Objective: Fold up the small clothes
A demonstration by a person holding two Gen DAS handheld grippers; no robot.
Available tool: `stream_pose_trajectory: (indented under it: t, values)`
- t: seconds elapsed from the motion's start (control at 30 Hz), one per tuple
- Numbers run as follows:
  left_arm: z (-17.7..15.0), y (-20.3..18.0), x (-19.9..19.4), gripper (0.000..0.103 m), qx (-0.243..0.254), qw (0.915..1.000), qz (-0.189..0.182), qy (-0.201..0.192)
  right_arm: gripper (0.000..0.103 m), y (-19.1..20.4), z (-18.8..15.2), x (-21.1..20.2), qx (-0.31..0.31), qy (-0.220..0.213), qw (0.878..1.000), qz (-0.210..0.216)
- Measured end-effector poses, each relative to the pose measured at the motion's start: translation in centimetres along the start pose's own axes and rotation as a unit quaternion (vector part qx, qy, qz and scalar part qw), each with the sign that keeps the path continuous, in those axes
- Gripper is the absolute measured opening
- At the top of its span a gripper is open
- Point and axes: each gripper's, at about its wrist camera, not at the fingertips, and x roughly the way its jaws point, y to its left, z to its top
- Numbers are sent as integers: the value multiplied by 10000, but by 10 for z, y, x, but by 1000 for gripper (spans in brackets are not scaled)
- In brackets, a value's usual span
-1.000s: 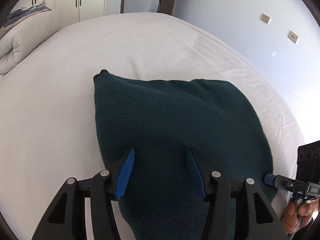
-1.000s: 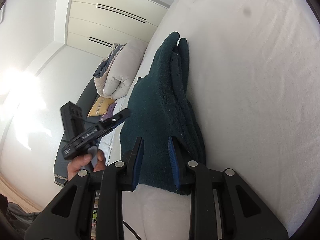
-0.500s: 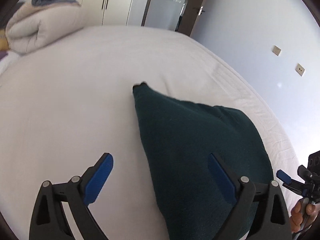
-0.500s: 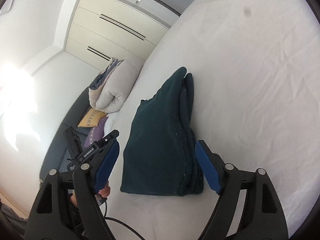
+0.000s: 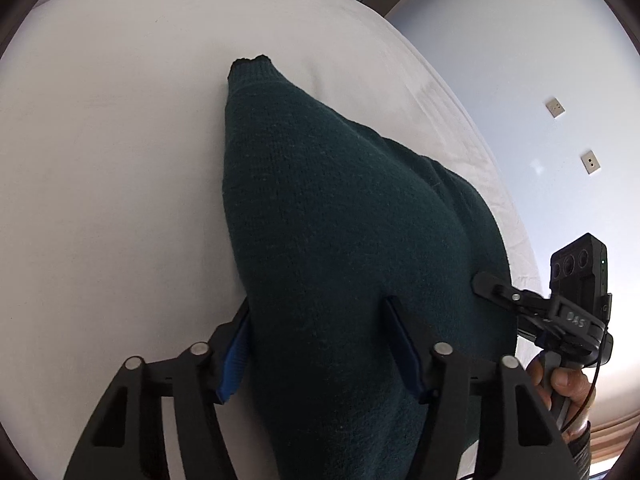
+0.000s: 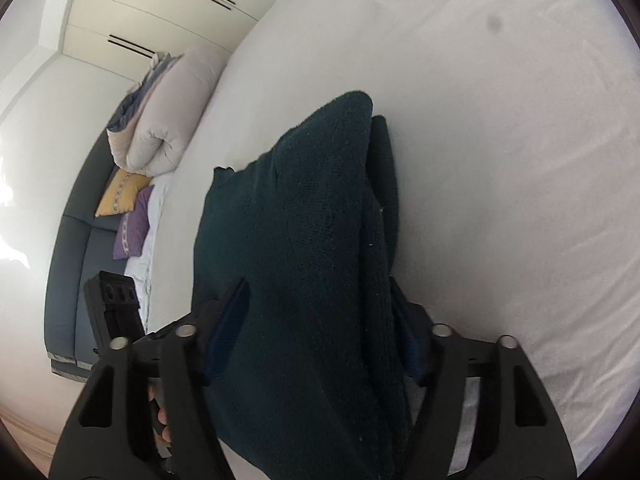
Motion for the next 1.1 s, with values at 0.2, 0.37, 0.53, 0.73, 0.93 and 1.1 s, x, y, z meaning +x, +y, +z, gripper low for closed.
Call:
stream_pose_trajectory:
  t: [0.2,0.37,0.53,0.73,0.93,1.1]
  values:
    - [-12,-7,-29,39,175,9998,-34,-107,23,21,-13,-5,-191,-206,9980,-567]
    - [-45,1,-91,39,320,9988,80,-356,21,79,-50,-30,-845,-366,9930,-743]
    - [-93,26,-156,39,308,9975,253,-590,21,138,-115,-42,-1349,-345,9890,-498]
    - [-127,75,-197,39,60,9958,568,-718,21,181,-184,-16,-1362,-144,9906,17]
    - [-130,105,-217,39,-8,9927,715,-969,21,212,-224,19,-1366,-42,9904,224]
    - [-137,136,-189,41,-212,9944,775,-682,21,205,-225,56,-1252,144,9920,110]
